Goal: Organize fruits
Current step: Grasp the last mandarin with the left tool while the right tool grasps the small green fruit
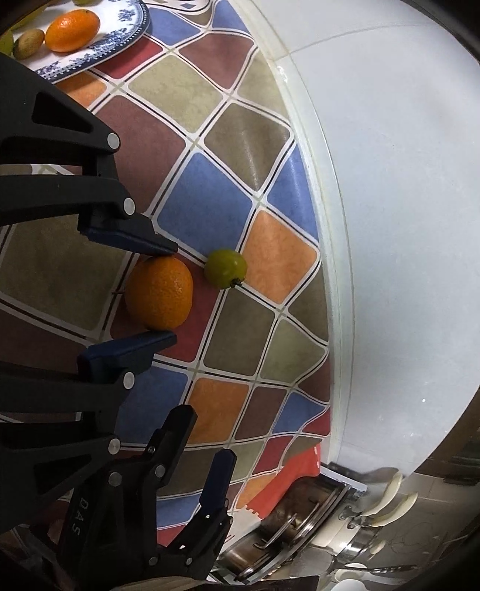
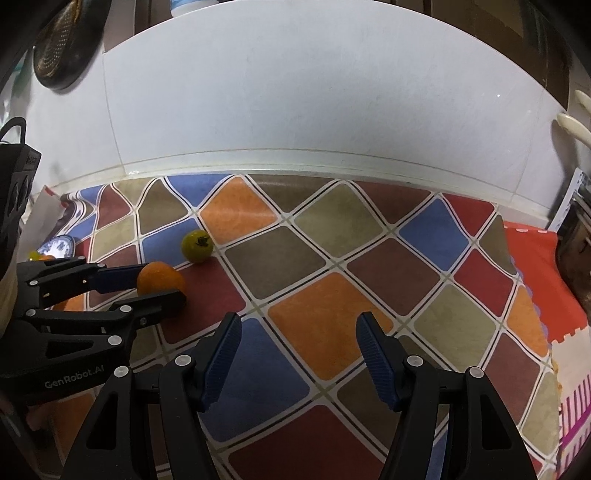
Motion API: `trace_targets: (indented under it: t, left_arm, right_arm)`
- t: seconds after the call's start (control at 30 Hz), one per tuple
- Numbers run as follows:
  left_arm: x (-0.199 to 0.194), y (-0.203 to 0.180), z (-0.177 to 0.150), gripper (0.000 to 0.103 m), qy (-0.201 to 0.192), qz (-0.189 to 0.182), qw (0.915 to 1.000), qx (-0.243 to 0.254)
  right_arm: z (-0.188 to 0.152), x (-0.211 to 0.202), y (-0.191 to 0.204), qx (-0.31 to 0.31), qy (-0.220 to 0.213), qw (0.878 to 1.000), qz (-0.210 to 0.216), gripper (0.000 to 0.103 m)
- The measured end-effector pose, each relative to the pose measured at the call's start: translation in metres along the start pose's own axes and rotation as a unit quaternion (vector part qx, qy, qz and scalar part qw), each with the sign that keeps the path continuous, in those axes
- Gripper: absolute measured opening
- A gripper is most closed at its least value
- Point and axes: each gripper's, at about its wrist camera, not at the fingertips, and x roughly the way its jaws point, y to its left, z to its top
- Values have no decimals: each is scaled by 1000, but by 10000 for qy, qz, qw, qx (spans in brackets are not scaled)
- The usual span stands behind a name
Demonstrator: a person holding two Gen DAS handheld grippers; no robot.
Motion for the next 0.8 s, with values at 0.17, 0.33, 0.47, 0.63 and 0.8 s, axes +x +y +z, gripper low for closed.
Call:
trace_targets:
  t: [0.17, 0.33, 0.47, 0.63, 0.8]
  left_arm:
    - [-13, 4, -1, 41, -34, 315, 9995, -51]
    - [-26, 14, -1, 41, -83, 567, 9983, -105]
    - [-39, 23, -2, 41, -182, 750, 9969, -153]
    - [-46, 35, -3, 41, -252, 954, 9949, -230]
    - [-46, 45, -4, 41, -261, 1018, 9939, -340]
  right_arm:
    - [4, -2, 5, -60, -40, 9999, 99, 65]
    - [12, 1, 13, -108, -90, 9994, 322, 65]
    - [22, 10, 26, -230, -80, 9979, 598, 65]
    - [32, 29, 45, -466, 2, 9958, 782, 65]
    - [39, 42, 60, -586, 1, 9942, 900, 65]
